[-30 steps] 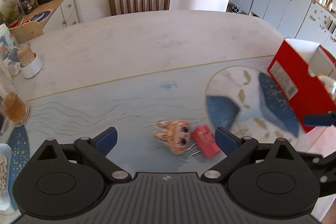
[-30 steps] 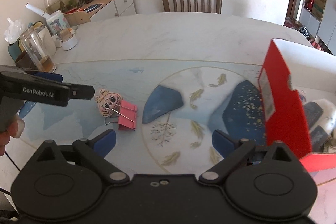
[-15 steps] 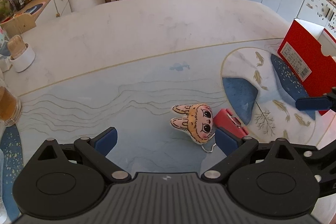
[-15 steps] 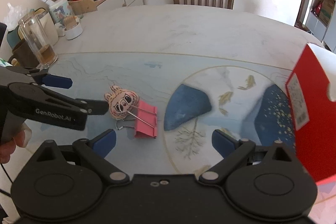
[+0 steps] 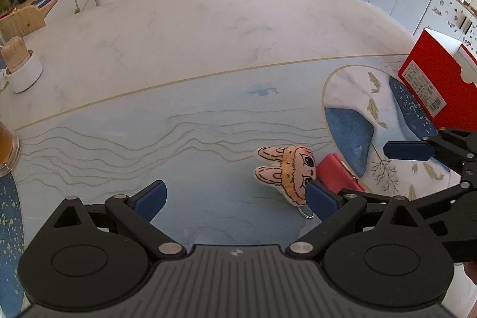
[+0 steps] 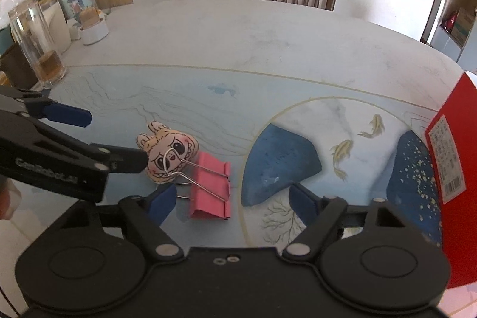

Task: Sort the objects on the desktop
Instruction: 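Close the right gripper on the pink binder clip while the left gripper approaches the plush bunny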

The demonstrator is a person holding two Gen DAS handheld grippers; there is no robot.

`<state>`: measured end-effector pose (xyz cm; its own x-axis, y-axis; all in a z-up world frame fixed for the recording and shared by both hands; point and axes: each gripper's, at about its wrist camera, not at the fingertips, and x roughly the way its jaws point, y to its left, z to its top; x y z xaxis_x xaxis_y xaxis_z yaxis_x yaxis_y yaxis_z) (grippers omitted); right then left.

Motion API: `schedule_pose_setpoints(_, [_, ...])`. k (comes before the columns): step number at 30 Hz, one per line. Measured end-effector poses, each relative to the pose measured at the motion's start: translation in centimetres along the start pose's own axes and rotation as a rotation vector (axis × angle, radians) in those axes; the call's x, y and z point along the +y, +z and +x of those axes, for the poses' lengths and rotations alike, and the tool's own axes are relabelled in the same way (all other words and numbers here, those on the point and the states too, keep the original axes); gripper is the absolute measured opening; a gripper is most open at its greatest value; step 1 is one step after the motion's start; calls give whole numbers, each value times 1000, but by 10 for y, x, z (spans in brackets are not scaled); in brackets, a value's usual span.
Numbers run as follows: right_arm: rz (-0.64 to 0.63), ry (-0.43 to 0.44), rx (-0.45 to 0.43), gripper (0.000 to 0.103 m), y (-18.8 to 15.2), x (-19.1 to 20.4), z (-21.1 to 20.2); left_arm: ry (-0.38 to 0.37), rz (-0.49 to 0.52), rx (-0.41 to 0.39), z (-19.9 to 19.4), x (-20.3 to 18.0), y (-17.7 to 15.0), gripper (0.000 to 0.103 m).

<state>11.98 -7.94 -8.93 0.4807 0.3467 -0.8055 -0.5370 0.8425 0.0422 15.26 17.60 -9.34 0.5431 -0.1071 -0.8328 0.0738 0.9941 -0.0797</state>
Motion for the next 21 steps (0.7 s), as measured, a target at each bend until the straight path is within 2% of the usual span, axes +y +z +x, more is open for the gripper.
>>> schedule_pose_setpoints(8, [9, -24, 4, 72, 0, -3, 13, -9, -16, 8, 6, 0, 0, 100])
schedule_pose_setpoints(11, [20, -20, 4, 58, 0, -7, 14, -19, -9, 11, 9, -3, 0, 100])
schedule_pose_setpoints(13, [26, -15, 1, 56, 1, -11, 15, -28, 1, 12, 12, -7, 0, 100])
schedule_pose_setpoints(18, [34, -17, -5, 44, 4, -23, 15, -53, 11, 6, 17, -16, 2, 100])
schedule_pose_setpoints(21, [41, -23, -2, 41, 5, -31, 15, -64, 20, -6, 20, -19, 4, 100])
